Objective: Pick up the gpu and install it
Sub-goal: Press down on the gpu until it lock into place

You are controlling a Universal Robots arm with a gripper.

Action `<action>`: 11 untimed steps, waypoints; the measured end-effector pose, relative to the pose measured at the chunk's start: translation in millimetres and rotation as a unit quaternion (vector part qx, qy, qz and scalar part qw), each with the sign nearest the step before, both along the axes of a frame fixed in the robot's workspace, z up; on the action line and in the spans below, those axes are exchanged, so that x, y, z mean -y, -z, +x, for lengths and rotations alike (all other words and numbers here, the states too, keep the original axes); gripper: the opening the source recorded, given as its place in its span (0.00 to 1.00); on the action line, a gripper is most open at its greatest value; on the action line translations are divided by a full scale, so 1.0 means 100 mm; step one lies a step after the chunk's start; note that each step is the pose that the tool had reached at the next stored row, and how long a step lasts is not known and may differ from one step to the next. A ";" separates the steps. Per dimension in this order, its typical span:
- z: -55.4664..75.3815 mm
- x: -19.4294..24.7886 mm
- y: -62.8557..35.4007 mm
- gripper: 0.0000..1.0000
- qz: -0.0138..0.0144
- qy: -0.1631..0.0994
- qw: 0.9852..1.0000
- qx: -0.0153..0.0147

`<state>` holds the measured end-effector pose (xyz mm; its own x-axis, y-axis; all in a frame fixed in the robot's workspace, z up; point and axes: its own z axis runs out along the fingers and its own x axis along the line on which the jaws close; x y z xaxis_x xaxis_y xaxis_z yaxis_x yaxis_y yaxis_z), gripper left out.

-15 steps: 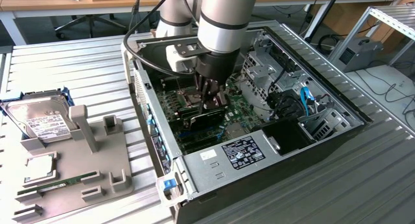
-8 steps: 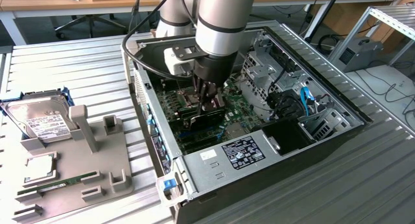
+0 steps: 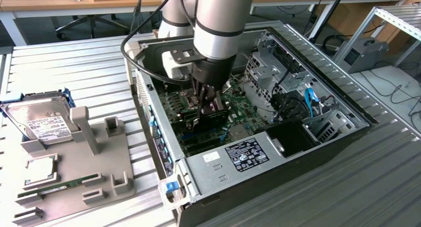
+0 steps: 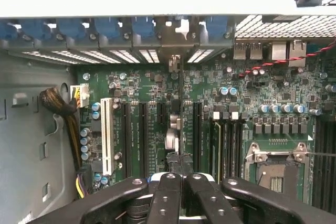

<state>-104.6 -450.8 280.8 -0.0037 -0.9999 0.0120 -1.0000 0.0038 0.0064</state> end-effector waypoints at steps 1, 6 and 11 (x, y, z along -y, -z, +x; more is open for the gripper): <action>-0.01 -0.012 0.016 0.11 0.000 0.000 1.000 0.000; -0.03 -0.049 0.071 0.11 0.000 0.000 1.000 0.000; -0.05 -0.053 0.107 0.11 0.000 0.000 1.000 0.000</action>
<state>-109.5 -445.6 270.0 -0.0036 -0.9999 0.0128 -1.0000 0.0037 0.0067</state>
